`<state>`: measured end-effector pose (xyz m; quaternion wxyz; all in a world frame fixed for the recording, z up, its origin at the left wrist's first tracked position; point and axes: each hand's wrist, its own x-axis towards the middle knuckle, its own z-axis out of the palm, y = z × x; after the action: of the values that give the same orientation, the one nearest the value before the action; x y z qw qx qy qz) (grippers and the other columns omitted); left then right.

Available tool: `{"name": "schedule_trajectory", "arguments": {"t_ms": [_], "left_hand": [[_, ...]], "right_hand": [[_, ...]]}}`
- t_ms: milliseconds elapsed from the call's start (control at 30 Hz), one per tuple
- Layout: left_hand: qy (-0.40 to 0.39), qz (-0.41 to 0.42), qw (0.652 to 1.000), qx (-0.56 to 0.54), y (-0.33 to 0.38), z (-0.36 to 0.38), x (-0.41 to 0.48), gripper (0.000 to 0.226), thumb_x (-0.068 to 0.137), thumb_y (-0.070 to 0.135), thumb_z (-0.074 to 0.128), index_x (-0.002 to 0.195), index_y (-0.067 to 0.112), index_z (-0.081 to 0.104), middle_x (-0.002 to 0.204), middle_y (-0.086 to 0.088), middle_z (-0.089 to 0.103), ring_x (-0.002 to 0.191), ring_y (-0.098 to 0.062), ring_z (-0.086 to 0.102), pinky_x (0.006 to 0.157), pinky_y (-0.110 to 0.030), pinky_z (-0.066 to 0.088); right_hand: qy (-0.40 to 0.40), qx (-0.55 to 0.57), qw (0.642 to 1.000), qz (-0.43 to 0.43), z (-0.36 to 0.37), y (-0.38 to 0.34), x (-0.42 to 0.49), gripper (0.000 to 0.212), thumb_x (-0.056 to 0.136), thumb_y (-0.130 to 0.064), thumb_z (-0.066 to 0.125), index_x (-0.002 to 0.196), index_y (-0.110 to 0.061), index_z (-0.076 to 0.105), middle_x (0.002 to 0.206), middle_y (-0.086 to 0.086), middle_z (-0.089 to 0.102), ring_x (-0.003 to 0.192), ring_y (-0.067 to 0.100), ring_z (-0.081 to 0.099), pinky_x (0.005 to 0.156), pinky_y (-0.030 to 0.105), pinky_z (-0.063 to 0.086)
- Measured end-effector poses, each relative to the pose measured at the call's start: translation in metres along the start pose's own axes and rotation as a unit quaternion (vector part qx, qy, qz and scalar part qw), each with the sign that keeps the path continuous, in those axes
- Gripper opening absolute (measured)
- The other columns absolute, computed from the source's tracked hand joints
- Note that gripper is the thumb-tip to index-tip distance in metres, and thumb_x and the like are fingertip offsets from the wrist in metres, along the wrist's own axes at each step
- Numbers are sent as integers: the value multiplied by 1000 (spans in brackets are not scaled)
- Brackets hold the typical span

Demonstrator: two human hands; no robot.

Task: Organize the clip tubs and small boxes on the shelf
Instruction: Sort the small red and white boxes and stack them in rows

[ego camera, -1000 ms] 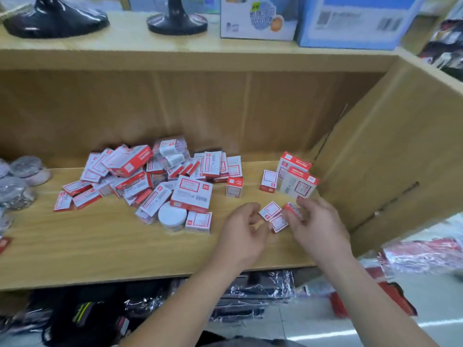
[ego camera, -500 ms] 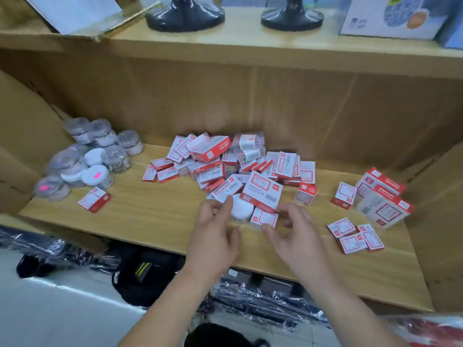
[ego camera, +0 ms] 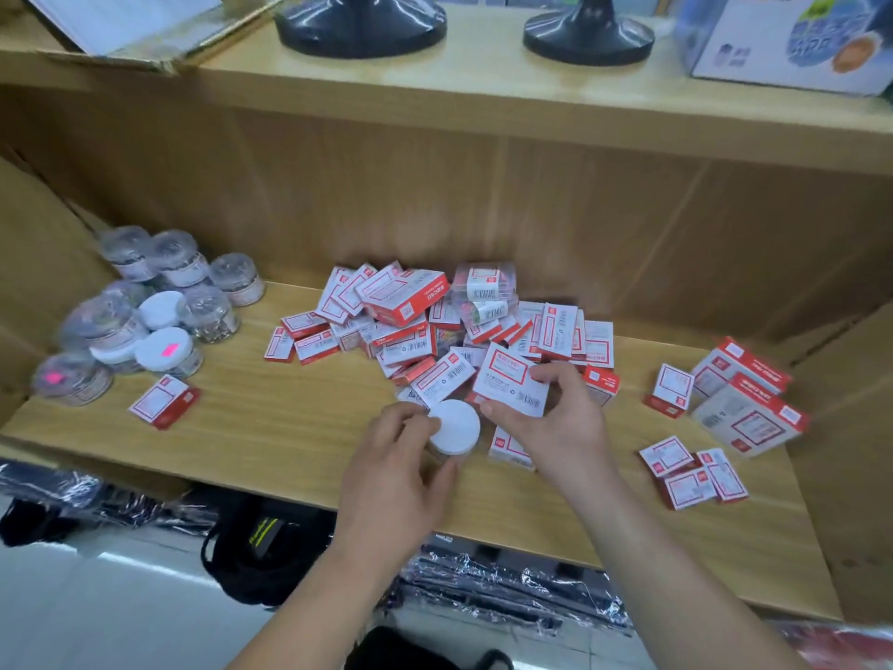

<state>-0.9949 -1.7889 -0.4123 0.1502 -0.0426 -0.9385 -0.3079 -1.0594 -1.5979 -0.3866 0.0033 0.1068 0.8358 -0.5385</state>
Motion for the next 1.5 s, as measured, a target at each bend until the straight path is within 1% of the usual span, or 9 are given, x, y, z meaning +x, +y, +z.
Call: {"name": "schedule_trajectory", "arguments": {"t_ms": [267, 400, 500, 633, 767, 900, 1033, 1233, 1500], "left_hand": [[12, 12, 997, 72, 21, -7, -3, 48, 78, 26, 79, 122, 15, 66, 135, -7, 55, 115, -30, 52, 92, -41, 50], [-9, 68, 998, 16, 60, 1, 5, 30, 83, 26, 71, 112, 20, 67, 122, 4, 61, 106, -22, 59, 82, -38, 54], [-58, 51, 996, 54, 73, 19, 3, 39, 80, 34, 72, 116, 22, 67, 123, 5, 61, 104, -23, 65, 68, -39, 60], [-90, 47, 985, 142, 80, 35, 7, 39, 78, 37, 75, 111, 19, 66, 119, -4, 59, 96, -29, 65, 54, -39, 55], [-92, 55, 988, 111, 85, 46, 3, 35, 77, 35, 78, 106, 21, 63, 110, -3, 55, 78, -29, 64, 49, -33, 47], [-84, 74, 992, 54, 77, 55, -8, 35, 78, 36, 82, 105, 22, 64, 123, -6, 54, 97, -30, 64, 58, -34, 55], [-84, 87, 992, 30, 65, 49, -18, 31, 81, 30, 81, 107, 23, 65, 120, 1, 58, 100, -24, 62, 59, -34, 56], [-106, 72, 991, -38, 52, 14, -35, 31, 85, 39, 71, 114, 37, 58, 103, 17, 52, 82, -10, 61, 58, -31, 50], [-37, -5, 998, -50, -12, -50, -34, 35, 81, 38, 71, 114, 36, 60, 104, 19, 54, 81, -5, 61, 62, -36, 54]], "right_hand": [[69, -2, 995, -76, -35, -15, -12, 61, 50, -46, 97, 95, -34, 58, 110, -9, 66, 94, -1, 65, 81, 32, 57], [154, -20, 984, -89, -89, -4, -35, 63, 48, -62, 93, 92, -33, 56, 108, -9, 65, 95, 5, 66, 80, 36, 57], [183, -47, 981, -52, -125, 22, -60, 58, 52, -45, 96, 92, -29, 56, 110, -5, 61, 90, -5, 64, 76, 26, 56], [254, -123, 959, -27, -152, 65, -77, 54, 56, -50, 91, 93, -33, 55, 102, -9, 59, 94, 14, 62, 77, 46, 53], [255, -144, 956, 0, -154, 90, -65, 52, 67, -54, 86, 103, -31, 56, 107, -6, 65, 104, 24, 61, 85, 47, 52], [236, -199, 951, 15, -153, 93, -60, 52, 72, -49, 83, 112, -22, 63, 120, 4, 59, 114, 32, 54, 91, 45, 50], [287, -231, 923, -116, -141, 73, -74, 38, 79, -28, 82, 111, -14, 68, 132, 12, 55, 123, 35, 50, 98, 40, 43], [46, -110, 973, -197, -60, 24, -67, 13, 85, -30, 75, 97, -28, 71, 99, -19, 63, 97, -1, 60, 82, 31, 53], [-48, -120, 976, -174, 19, -3, -43, 38, 78, -34, 78, 114, -31, 66, 112, -18, 55, 106, 5, 59, 89, 33, 52]]}}
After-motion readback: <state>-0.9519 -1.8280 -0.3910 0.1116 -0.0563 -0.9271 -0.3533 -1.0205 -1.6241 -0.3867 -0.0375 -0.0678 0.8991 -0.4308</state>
